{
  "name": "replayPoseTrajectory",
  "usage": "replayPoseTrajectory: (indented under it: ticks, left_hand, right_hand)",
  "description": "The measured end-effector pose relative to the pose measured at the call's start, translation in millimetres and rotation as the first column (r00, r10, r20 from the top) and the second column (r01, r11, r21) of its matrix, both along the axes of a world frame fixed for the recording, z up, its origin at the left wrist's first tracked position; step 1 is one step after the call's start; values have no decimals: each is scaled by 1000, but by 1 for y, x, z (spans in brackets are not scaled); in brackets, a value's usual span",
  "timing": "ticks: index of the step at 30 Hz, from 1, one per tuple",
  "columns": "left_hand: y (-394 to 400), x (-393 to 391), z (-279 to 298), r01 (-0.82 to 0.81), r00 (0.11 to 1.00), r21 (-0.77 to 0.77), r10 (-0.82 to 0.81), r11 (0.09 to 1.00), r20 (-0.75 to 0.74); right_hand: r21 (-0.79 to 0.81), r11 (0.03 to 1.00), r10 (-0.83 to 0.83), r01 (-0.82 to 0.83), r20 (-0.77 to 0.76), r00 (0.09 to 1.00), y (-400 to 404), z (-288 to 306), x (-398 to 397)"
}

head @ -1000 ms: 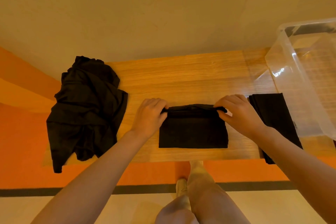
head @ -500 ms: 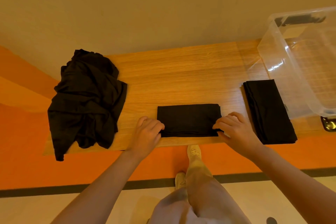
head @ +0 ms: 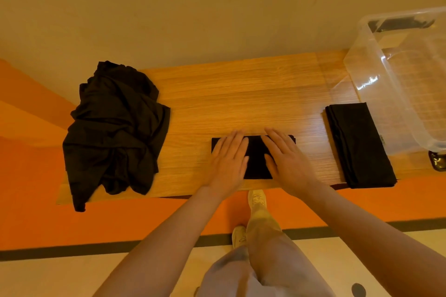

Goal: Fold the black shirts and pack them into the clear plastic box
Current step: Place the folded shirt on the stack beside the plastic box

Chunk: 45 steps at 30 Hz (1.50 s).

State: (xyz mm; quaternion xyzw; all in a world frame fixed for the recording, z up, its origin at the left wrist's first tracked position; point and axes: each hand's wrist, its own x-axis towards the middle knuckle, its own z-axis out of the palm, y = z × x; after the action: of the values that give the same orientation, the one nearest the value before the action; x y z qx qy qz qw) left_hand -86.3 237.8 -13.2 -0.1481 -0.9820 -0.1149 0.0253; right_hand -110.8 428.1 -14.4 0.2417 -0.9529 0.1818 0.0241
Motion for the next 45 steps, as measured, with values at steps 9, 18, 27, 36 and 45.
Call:
replayPoseTrajectory:
  ticks: [9,18,27,36,45]
  left_hand:
    - [-30,7,-28,-14,985,-118,34,993,169]
    - [-60,-1,-18,208,978,-285,-193,936,80]
    - [-58,-15,-19,460,872,-274,-488,845,-42]
    - [-25,-100,5,254,967,-293,-240,922,83]
    - [28,-188,13,212,973,-269,-178,939,144]
  right_hand:
    - [236,972,-6,-19,102,995,11,-27,4]
    - [175,977,104,-119,96,990,17,-17,14]
    - [189,944,256,-269,89,962,9,-17,7]
    - [256,963,-113,79,120,986,-11,-14,-43]
    - [308,922,-295,236,160,942,4,-11,-130]
